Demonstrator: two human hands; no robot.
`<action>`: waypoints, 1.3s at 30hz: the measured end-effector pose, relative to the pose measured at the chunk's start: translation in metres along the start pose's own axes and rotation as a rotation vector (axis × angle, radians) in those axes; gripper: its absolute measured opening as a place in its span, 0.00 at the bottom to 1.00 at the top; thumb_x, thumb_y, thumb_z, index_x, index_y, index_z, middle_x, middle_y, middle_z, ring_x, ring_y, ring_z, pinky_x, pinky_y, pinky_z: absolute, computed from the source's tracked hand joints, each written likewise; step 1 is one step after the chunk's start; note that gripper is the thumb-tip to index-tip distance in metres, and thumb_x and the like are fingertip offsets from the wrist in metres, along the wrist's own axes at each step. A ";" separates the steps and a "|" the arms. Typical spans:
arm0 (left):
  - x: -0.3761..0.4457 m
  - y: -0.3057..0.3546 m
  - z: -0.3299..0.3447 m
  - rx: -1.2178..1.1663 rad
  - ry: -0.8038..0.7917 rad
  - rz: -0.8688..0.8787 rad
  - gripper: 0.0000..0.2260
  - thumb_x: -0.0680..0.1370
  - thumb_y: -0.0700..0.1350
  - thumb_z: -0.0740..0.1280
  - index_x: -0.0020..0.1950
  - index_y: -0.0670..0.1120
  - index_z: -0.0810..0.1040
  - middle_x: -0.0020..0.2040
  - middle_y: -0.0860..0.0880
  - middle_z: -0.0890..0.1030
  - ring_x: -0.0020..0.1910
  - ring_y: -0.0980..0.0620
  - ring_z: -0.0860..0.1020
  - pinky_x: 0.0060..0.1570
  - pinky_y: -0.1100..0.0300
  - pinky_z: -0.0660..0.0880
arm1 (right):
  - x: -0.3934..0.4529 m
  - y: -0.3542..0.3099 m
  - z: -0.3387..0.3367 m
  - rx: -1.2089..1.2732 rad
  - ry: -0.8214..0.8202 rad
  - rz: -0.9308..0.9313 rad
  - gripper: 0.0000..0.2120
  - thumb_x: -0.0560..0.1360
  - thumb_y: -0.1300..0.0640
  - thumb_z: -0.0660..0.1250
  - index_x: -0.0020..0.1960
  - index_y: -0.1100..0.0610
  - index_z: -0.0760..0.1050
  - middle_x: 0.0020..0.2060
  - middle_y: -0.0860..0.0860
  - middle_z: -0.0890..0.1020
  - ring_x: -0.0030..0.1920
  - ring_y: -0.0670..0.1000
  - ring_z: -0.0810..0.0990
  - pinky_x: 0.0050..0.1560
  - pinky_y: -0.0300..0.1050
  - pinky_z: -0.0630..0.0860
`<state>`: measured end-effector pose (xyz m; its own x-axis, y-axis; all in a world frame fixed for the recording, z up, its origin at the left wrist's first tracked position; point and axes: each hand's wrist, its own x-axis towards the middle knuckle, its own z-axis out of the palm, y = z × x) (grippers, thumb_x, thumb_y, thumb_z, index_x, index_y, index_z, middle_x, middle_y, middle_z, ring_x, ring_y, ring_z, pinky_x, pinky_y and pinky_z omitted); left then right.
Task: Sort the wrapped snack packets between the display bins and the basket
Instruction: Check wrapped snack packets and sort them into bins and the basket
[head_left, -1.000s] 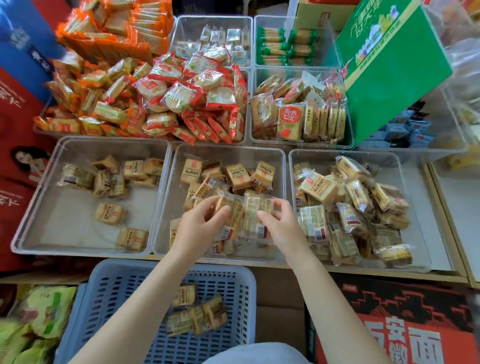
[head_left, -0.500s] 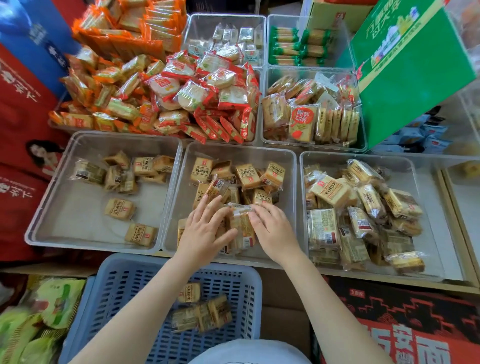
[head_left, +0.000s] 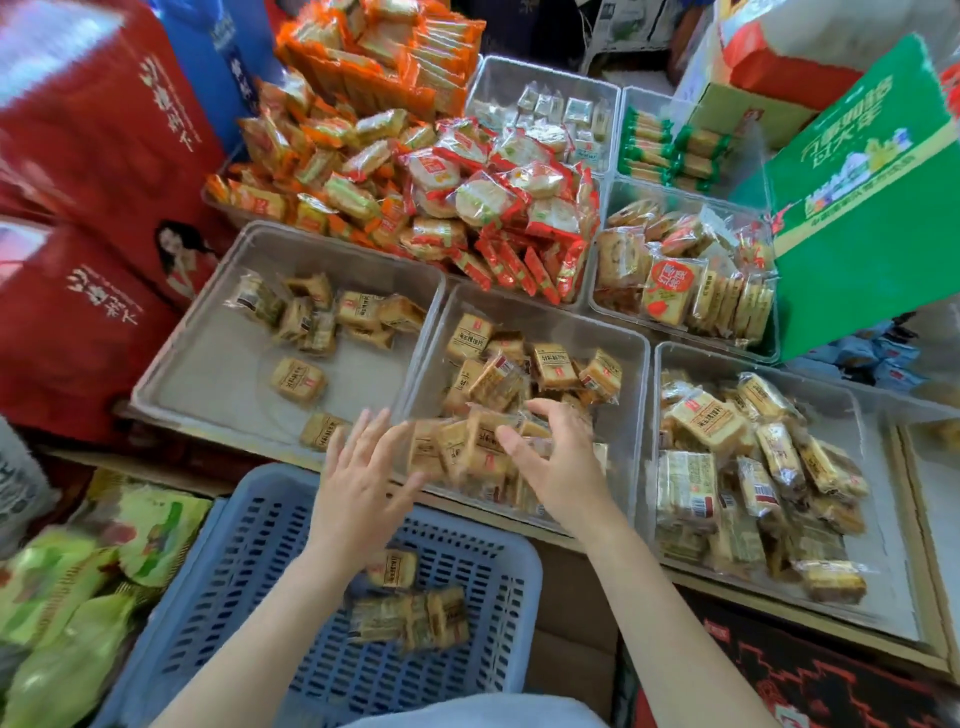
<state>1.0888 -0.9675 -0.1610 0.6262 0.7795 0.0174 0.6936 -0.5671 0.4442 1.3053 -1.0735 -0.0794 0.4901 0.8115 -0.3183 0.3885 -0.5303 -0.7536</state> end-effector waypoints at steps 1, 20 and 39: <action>-0.010 -0.019 -0.005 0.035 0.040 -0.072 0.30 0.81 0.63 0.52 0.76 0.46 0.72 0.79 0.44 0.66 0.81 0.45 0.58 0.80 0.47 0.47 | 0.004 -0.016 0.009 0.000 -0.051 -0.022 0.23 0.80 0.41 0.66 0.70 0.50 0.71 0.62 0.42 0.71 0.64 0.43 0.69 0.61 0.43 0.67; -0.003 -0.174 -0.041 0.025 0.250 -0.401 0.38 0.80 0.72 0.47 0.81 0.48 0.63 0.84 0.44 0.51 0.83 0.47 0.43 0.79 0.41 0.53 | 0.179 -0.105 0.251 -0.567 -0.705 0.193 0.20 0.76 0.49 0.73 0.62 0.60 0.78 0.54 0.55 0.83 0.53 0.54 0.81 0.50 0.51 0.82; 0.006 -0.188 -0.013 0.052 0.354 -0.327 0.37 0.82 0.70 0.50 0.83 0.46 0.54 0.83 0.40 0.51 0.83 0.39 0.46 0.79 0.40 0.56 | 0.215 -0.124 0.278 -0.169 -0.479 0.166 0.46 0.69 0.47 0.81 0.77 0.58 0.59 0.67 0.53 0.76 0.67 0.54 0.75 0.61 0.46 0.73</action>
<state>0.9575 -0.8531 -0.2324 0.2188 0.9566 0.1923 0.8566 -0.2826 0.4317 1.1457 -0.7646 -0.2139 0.1598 0.7136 -0.6821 0.4760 -0.6611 -0.5800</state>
